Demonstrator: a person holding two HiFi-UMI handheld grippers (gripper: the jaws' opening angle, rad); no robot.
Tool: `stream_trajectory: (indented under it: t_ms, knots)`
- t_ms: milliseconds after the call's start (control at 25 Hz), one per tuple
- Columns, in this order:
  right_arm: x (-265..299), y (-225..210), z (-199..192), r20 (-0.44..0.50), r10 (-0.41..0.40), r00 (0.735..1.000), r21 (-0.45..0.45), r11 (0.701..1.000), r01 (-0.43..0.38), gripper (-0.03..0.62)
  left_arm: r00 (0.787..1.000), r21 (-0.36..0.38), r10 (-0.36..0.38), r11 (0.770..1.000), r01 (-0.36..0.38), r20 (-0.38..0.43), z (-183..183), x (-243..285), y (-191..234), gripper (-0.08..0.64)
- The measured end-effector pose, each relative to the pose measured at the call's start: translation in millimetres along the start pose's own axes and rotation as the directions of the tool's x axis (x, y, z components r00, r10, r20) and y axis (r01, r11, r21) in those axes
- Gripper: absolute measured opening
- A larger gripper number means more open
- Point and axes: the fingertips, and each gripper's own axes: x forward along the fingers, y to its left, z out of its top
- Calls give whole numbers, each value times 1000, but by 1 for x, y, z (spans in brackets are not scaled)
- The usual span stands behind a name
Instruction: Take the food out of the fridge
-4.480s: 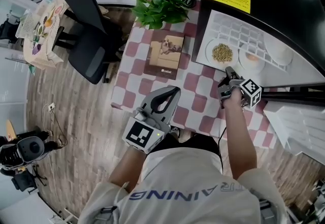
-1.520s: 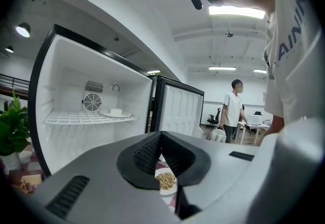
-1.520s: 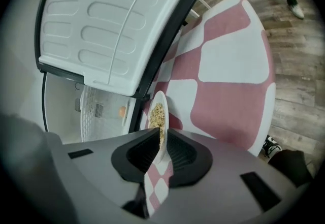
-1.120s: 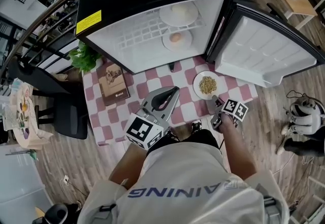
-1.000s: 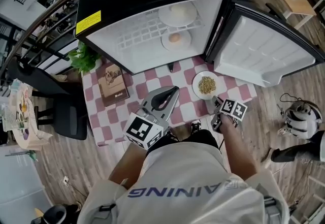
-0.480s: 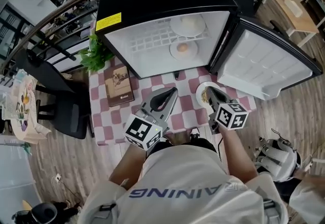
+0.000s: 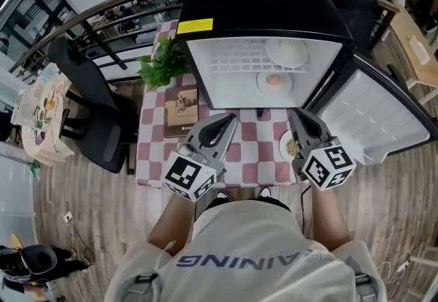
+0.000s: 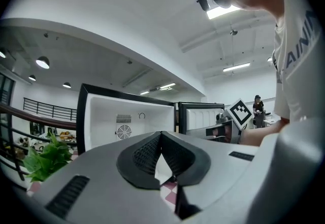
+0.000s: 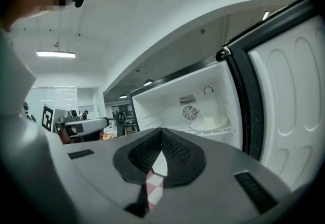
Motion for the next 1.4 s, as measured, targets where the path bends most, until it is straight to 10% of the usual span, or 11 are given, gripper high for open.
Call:
stream_trajectory:
  t_ms: [400, 960, 1160, 1400]
  knots:
    - [10, 18, 37, 77, 50, 996, -49, 998, -46, 21, 997, 31, 75, 997, -76, 33, 15, -22, 17, 7]
    - [27, -11, 12, 18, -24, 1000, 209, 978, 20, 23, 996, 28, 81, 996, -82, 35, 13, -26, 20, 8]
    - [59, -40, 0, 28, -85, 996, 493, 868, 60, 25, 997, 20, 74, 997, -74, 34, 10, -27, 22, 8]
    - [96, -82, -11, 42, -189, 981, 784, 615, 85, 92, 998, 2, 57, 998, -57, 23, 2, -30, 25, 8]
